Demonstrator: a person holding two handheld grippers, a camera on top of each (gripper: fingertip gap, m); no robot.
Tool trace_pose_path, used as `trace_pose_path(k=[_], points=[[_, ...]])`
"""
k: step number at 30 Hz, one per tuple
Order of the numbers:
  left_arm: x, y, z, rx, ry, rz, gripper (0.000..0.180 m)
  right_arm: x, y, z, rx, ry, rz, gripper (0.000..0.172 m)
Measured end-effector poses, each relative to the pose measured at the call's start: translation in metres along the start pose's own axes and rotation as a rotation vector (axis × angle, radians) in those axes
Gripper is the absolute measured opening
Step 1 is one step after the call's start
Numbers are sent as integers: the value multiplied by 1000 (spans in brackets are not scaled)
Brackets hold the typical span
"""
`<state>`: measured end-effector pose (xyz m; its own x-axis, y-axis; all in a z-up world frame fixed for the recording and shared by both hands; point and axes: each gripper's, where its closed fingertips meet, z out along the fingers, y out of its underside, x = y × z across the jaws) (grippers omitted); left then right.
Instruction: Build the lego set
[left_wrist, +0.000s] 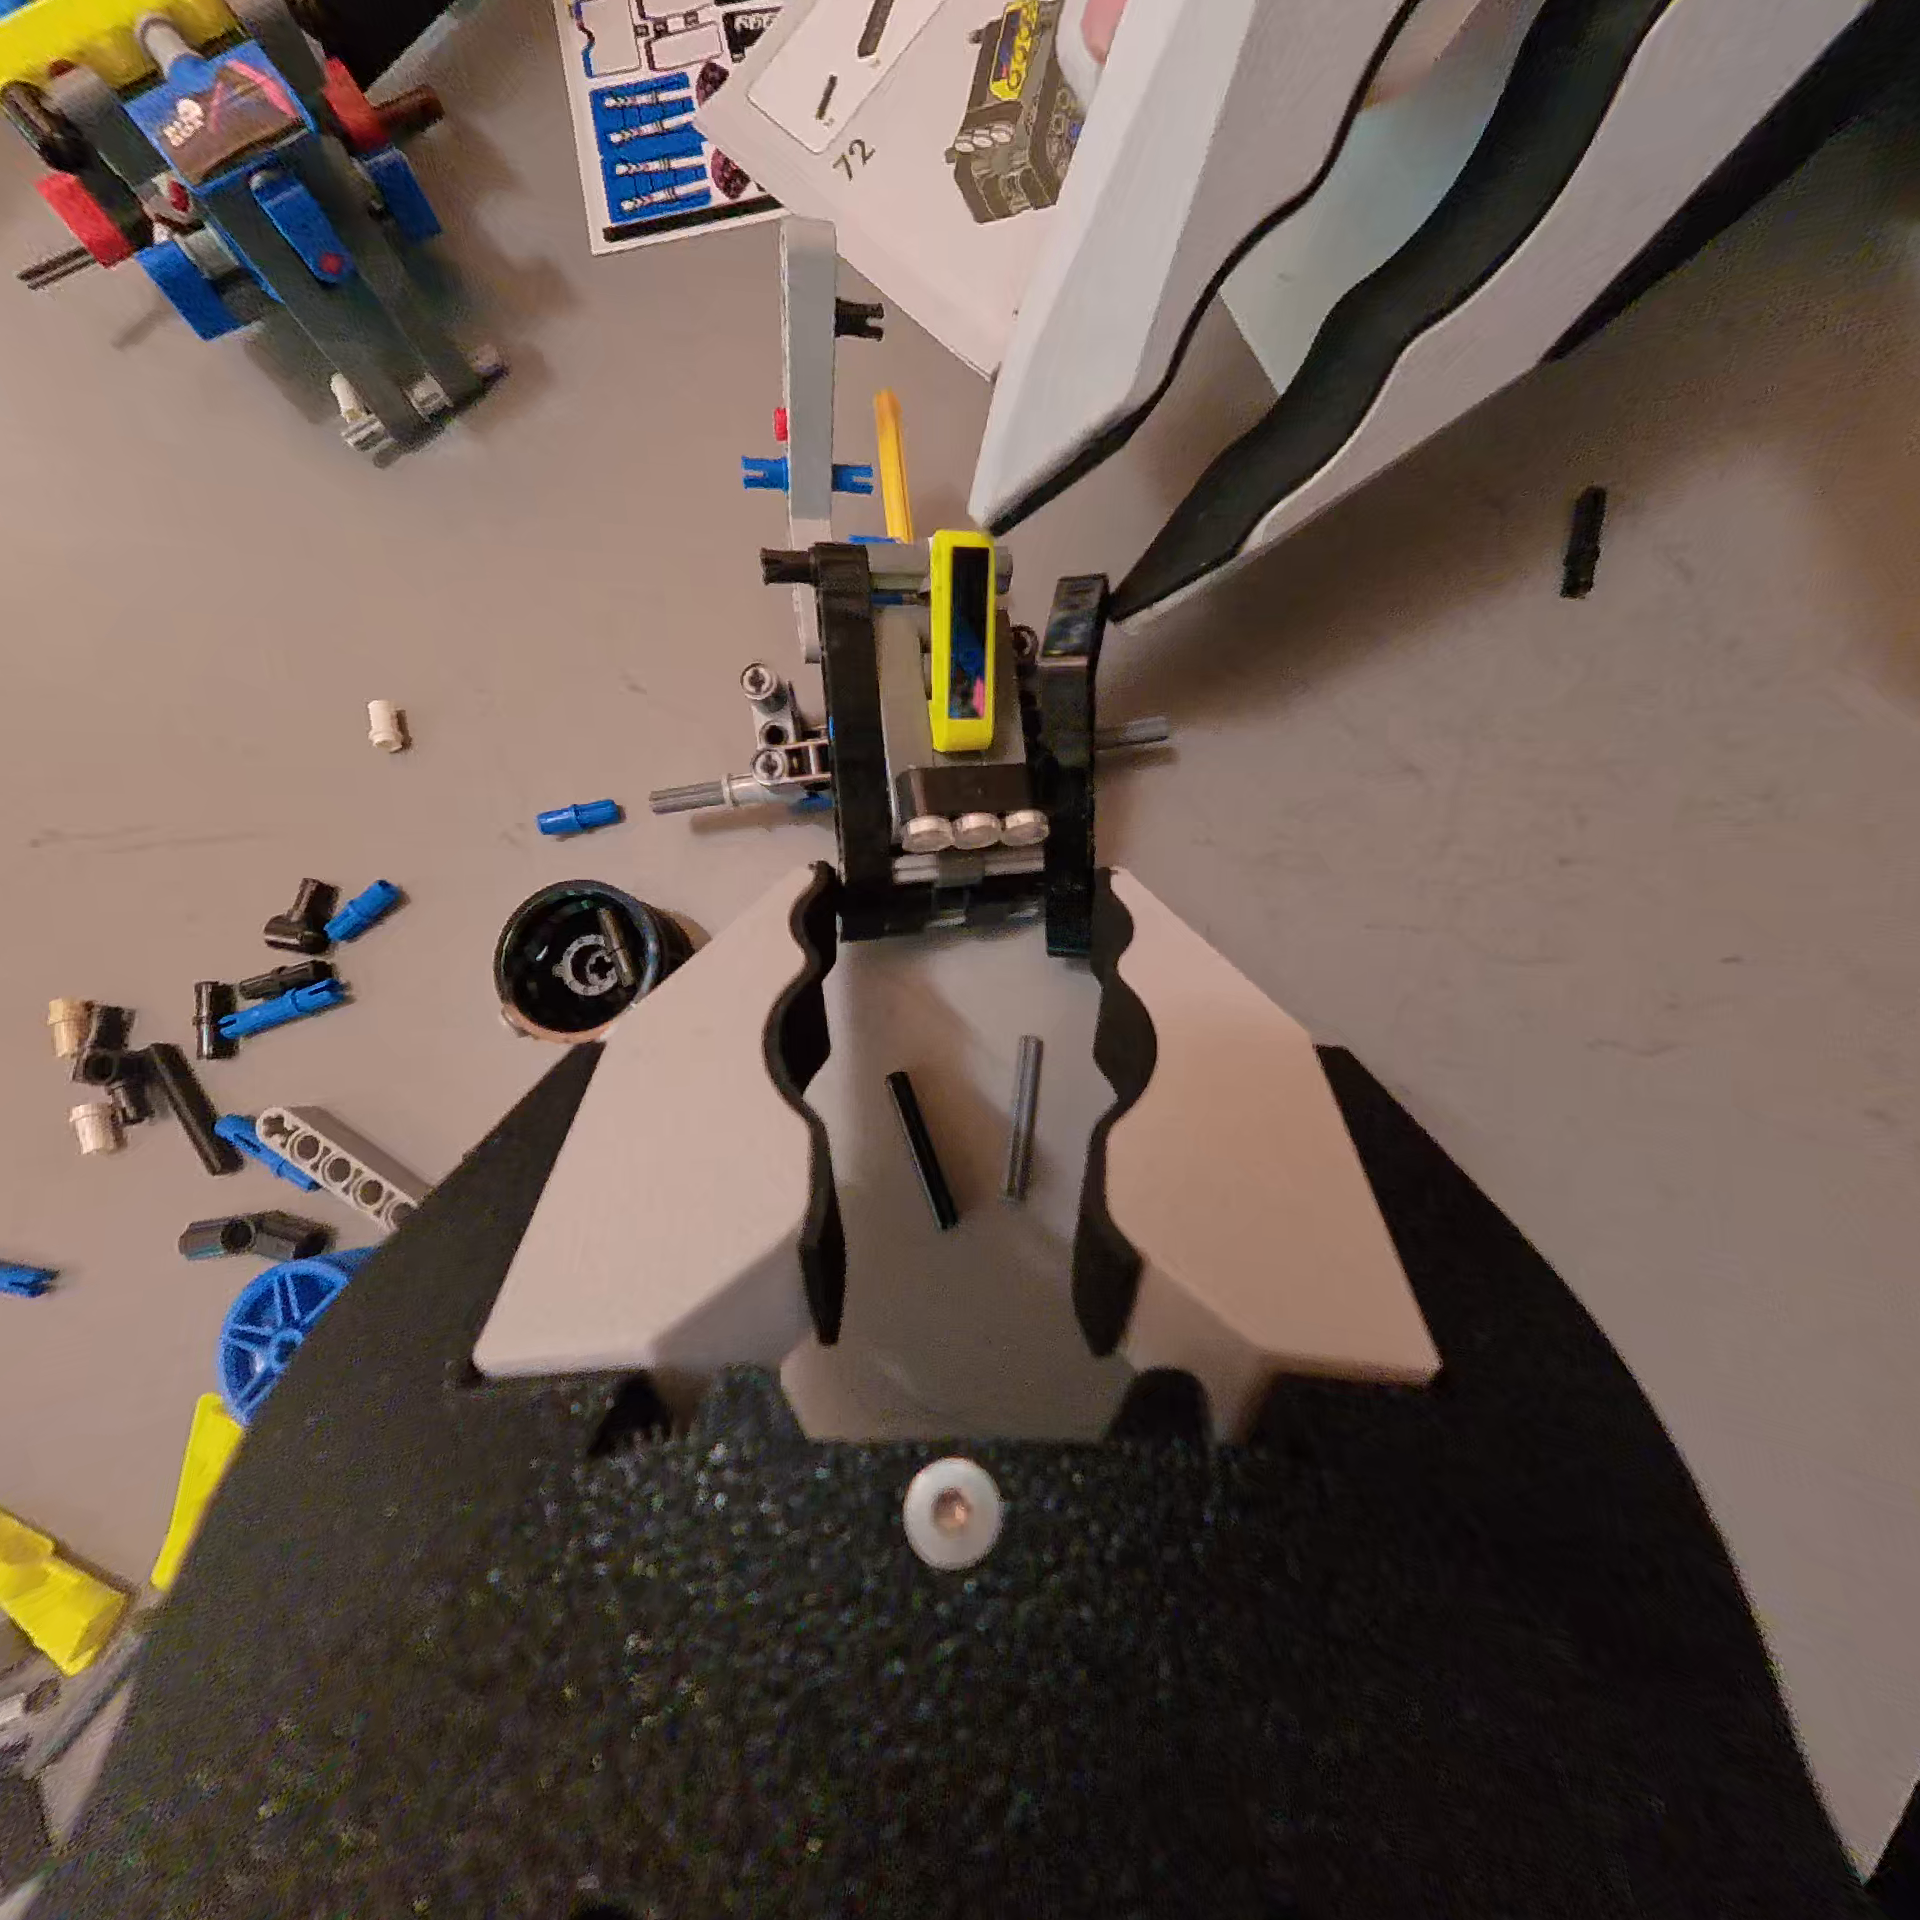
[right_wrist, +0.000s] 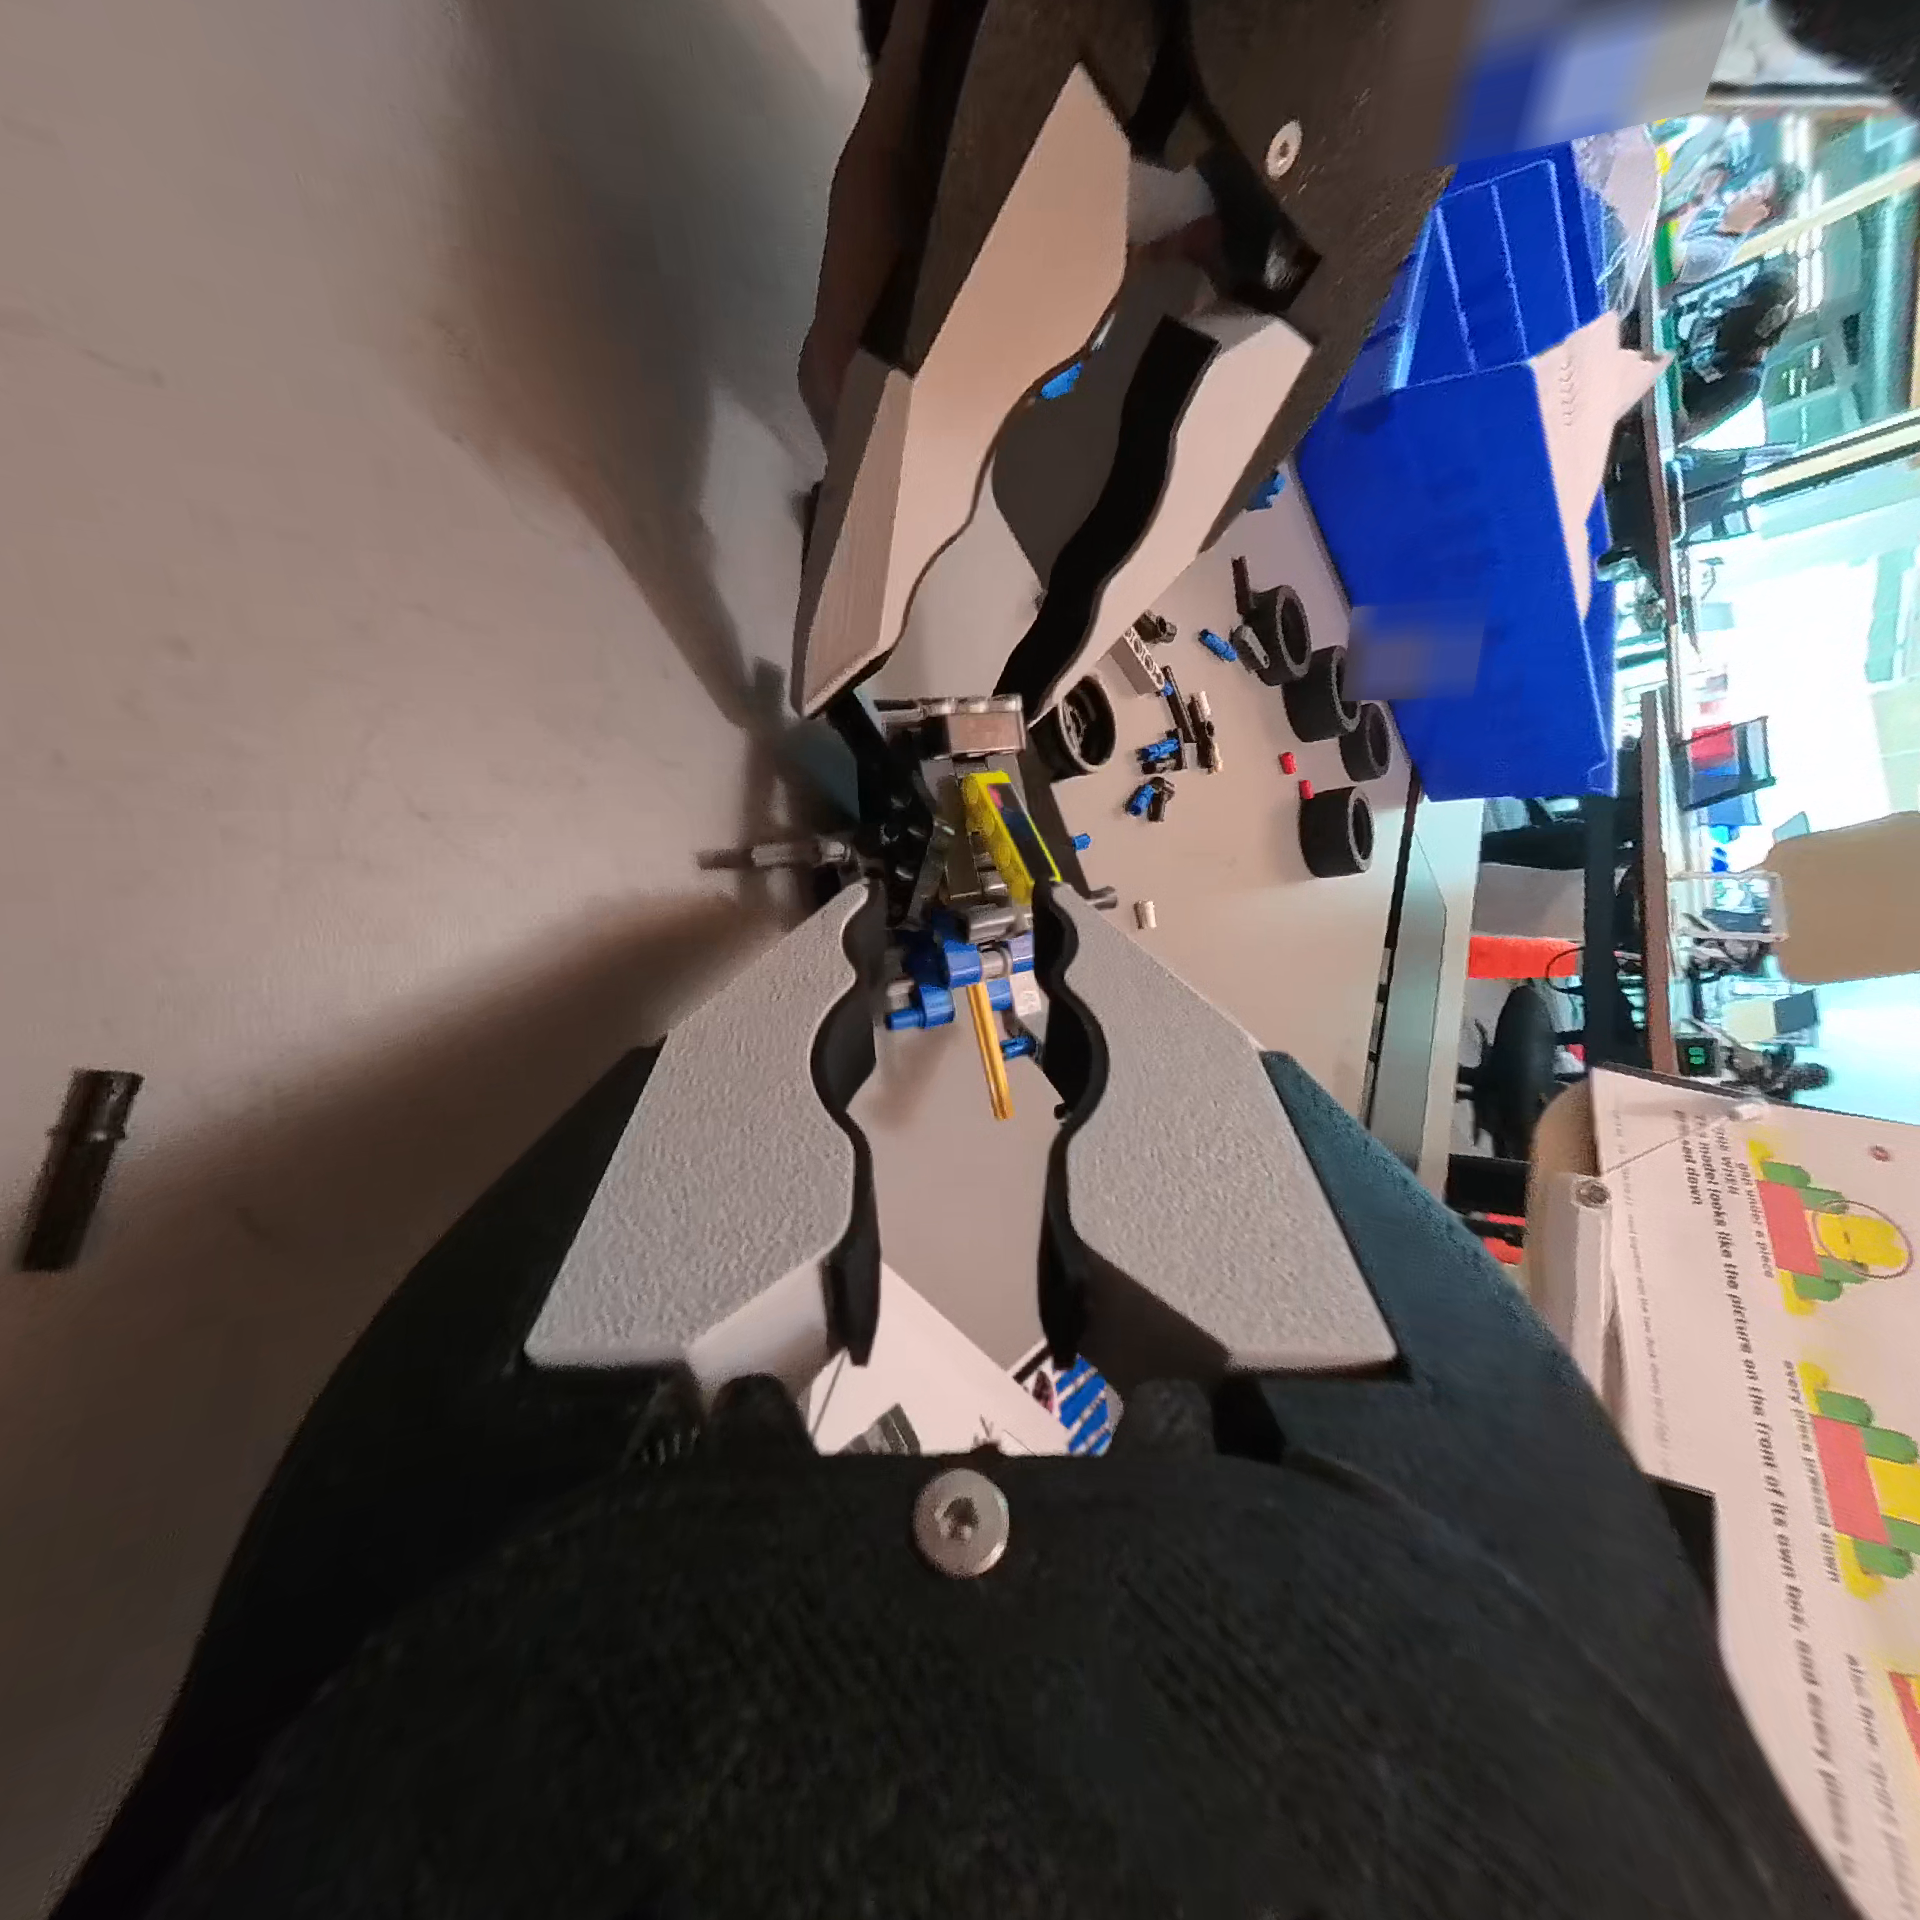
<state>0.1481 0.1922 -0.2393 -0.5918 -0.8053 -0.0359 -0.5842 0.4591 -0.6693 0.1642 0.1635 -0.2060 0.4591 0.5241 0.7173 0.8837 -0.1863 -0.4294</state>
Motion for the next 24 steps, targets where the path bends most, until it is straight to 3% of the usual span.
trace_pose_path(k=[1,7,12,13,15,16,24], points=[[0,-1,0,6,-3,-10,46,1,1,0,-6,15,-23,26],[2,-9,-1,64,-26,-35,46,5,5,-8,-2,9,2,33],[3,-20,-8,118,-69,28,43,18,2,-21,77,-52,238,48],[2,-22,-10,124,-102,69,35,18,3,-21,82,-63,266,56],[4,-28,-12,143,-164,148,11,12,10,-18,57,-90,279,56],[4,-30,-13,151,-201,164,7,8,12,-18,58,-107,269,56],[17,-26,-7,152,-290,219,13,-11,27,-13,54,-237,309,48]])
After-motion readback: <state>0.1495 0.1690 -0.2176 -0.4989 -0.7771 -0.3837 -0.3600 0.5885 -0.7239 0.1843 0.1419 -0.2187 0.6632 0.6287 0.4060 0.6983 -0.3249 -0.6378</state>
